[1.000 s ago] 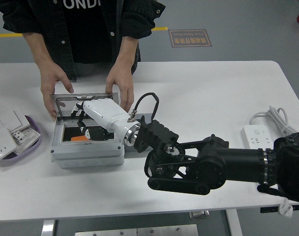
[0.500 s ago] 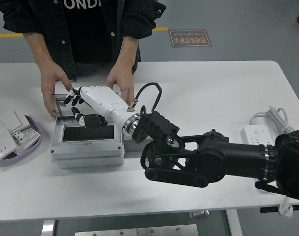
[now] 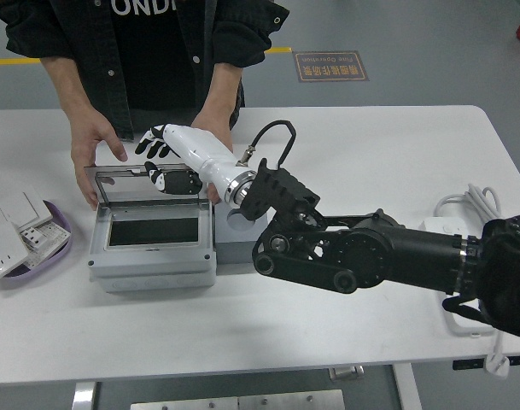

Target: Pick up the cylinder from the cube,place it in the box,flap close box

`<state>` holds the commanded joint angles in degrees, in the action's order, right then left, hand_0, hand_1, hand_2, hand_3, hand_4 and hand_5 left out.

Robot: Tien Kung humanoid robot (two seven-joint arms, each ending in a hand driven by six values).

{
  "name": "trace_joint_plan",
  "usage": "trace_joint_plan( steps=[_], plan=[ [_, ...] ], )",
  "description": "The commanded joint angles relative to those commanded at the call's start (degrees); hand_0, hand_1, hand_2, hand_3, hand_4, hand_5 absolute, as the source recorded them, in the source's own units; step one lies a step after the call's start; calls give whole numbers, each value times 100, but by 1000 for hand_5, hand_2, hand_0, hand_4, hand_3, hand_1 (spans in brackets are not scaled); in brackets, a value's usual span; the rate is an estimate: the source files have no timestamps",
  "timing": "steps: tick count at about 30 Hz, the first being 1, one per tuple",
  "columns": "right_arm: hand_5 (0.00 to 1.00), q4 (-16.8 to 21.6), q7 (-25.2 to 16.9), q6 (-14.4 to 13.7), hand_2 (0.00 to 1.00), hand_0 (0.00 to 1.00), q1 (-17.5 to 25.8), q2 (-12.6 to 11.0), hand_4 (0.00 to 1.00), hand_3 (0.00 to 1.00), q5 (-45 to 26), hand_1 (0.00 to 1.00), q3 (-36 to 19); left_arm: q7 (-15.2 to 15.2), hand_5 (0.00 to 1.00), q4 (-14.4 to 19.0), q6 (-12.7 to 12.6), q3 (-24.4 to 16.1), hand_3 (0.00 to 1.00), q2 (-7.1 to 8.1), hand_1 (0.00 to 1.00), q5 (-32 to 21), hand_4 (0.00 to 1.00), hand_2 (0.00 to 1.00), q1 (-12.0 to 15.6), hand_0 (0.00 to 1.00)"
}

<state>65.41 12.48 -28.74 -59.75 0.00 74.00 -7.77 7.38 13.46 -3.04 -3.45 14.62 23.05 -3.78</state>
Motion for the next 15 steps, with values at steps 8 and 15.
trace_joint_plan(
  steps=[8,15],
  plan=[
    [277,-49,-89,-9,644,652,127,0,648,686,-156,640,173,11,195,18,0,-22,632,-10,623,60,701,613,-16,599],
    [277,333,-15,-20,644,648,195,0,649,682,99,638,118,22,196,26,-4,-56,633,-28,623,91,702,613,7,599]
  ],
)
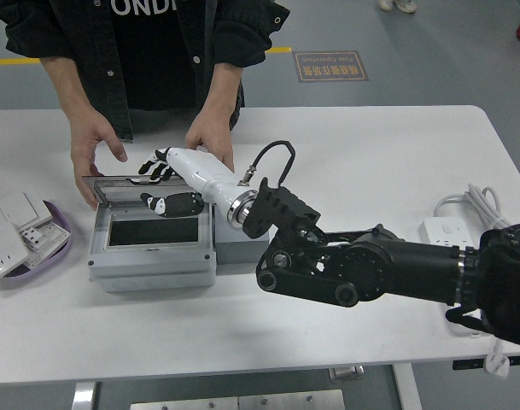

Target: Pick up the cylinder from the cube,place it in the box,flap close box

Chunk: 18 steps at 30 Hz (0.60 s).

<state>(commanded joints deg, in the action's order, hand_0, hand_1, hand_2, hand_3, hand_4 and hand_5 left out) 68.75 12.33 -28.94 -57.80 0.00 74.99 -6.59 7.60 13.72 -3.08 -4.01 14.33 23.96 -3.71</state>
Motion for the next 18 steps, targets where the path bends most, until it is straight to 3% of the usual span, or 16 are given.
trace_joint_plan(
  steps=[9,18],
  plan=[
    [288,684,141,108,643,630,282,-4,653,691,160,638,87,1,198,-4,-7,-109,633,-15,623,58,703,613,32,599],
    [291,864,45,136,643,629,725,-200,649,694,-20,639,-172,-14,199,-28,-23,-152,633,-27,623,53,702,613,72,599]
  ],
)
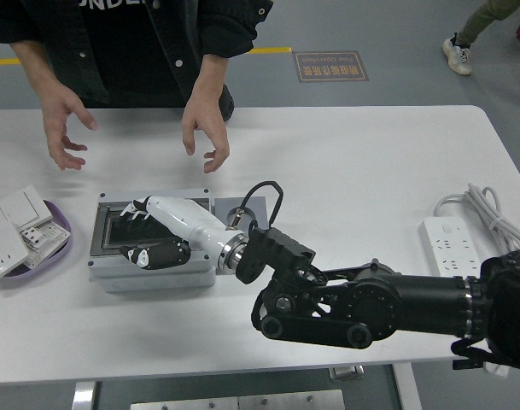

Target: Pick up the cylinder from the cube,place it in the box,flap close box

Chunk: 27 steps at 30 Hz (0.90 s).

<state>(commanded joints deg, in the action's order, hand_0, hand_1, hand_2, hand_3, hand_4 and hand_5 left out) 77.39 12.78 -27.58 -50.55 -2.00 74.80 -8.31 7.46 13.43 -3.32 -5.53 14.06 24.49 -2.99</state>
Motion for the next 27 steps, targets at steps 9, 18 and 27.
trace_joint_plan(
  steps=[9,18,27],
  plan=[
    [297,835,-595,-392,647,635,718,-908,635,703,-337,641,-1192,-16,199,-6,0,-135,632,-38,623,24,702,613,67,599],
    [285,1291,-1587,-495,640,626,1786,-1923,624,696,-1265,633,-2858,-5,200,-14,-8,-253,632,-93,623,33,703,613,135,599],
    [268,1324,-2511,126,637,643,2881,-2012,641,678,-2398,639,-4183,2,202,-13,-13,-332,633,-117,623,74,703,614,173,599]
  ],
)
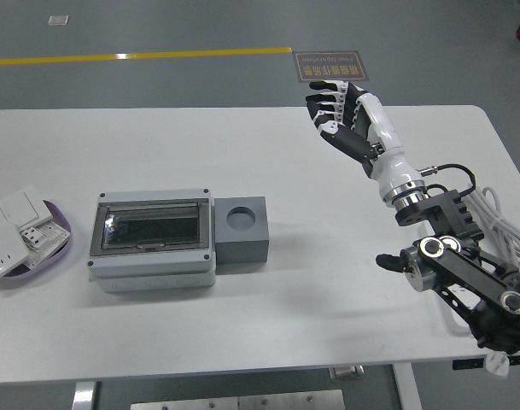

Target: Pick up the cylinder from the cube,place it in the box,flap close box

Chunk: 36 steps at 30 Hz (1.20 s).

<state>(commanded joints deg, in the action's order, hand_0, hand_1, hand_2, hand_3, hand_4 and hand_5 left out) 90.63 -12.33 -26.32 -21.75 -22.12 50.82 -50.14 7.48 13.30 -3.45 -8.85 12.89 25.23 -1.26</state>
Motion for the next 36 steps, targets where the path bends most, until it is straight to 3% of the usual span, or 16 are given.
trace_joint_plan(
  steps=[3,4,9,10,21,22,27,28,36],
  plan=[
    [268,163,-168,145,637,643,356,19,641,678,-301,639,-297,2,202,-1,-1,-11,633,3,623,1,703,614,35,599],
    [377,223,-209,183,665,738,483,21,804,725,-370,674,-363,3,204,-3,-1,-6,632,7,623,-7,704,614,51,599],
    [377,288,-324,284,665,738,839,27,804,725,-604,674,-397,1,204,-4,2,-11,632,44,623,-9,704,614,92,599],
    [407,280,-336,294,685,763,860,30,860,741,-635,704,-388,-1,207,-3,4,-17,633,54,624,-5,705,614,91,599],
    [445,271,-408,370,712,795,954,56,900,753,-866,725,-360,-30,209,7,20,-93,634,108,624,56,706,616,139,599],
    [529,280,-410,377,723,822,975,52,941,756,-877,740,-377,-35,213,7,21,-108,635,108,624,69,707,616,149,600],
    [529,322,-394,418,723,822,1094,23,941,756,-882,740,-481,-58,213,9,28,-175,635,123,624,127,707,616,169,600],
    [619,333,-385,429,724,818,1120,14,945,752,-877,739,-505,-57,216,8,34,-180,636,130,624,129,708,616,165,599],
    [617,362,-295,486,723,823,1170,-35,941,743,-783,739,-592,-53,219,-6,56,-213,636,176,624,135,710,616,95,599]
  ],
)
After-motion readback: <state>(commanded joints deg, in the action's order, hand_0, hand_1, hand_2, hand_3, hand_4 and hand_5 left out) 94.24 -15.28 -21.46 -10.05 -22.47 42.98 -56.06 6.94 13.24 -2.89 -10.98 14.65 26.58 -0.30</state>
